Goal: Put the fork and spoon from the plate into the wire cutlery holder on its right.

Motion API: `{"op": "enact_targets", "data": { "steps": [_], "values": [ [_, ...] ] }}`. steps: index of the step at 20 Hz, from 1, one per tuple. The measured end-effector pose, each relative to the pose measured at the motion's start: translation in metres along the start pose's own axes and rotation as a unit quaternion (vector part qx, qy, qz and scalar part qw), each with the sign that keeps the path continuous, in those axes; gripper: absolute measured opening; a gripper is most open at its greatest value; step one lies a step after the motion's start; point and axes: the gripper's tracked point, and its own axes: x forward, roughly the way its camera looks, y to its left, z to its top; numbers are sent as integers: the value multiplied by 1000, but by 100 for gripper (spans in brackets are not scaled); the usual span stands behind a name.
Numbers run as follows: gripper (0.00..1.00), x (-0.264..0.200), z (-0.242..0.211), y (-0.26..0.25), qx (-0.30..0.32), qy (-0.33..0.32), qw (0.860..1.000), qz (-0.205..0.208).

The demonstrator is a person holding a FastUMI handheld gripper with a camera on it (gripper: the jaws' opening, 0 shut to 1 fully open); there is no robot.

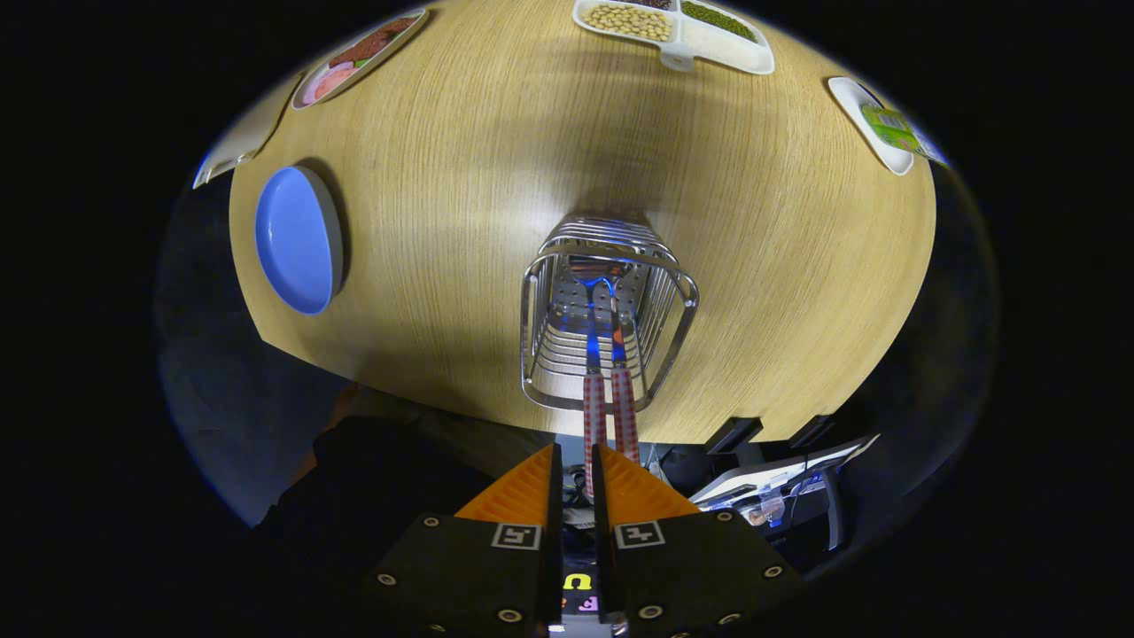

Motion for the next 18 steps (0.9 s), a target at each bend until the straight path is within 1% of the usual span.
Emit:
{"op": "enact_targets", "data": {
  "steps": [2,3,4,6,8,9,10,11,12,13,15,18],
  "values": [
    [19,-9,5,4,1,-36,999,4],
    [23,-15,13,4,9,-70,998,0],
    [23,-21,19,8,14,-105,994,3],
    [27,-40,31,19,29,-166,985,22],
    [33,-60,37,31,52,-226,971,55],
    [46,-71,40,34,64,-255,962,69],
    [59,-80,42,30,72,-286,953,72],
    [72,-90,46,23,78,-318,942,70],
    [80,-100,48,18,83,-351,930,68],
    [92,-111,52,13,92,-385,916,69],
    [97,-137,59,4,114,-458,879,68],
    [99,-176,59,-5,121,-556,820,58]
  ]
}}
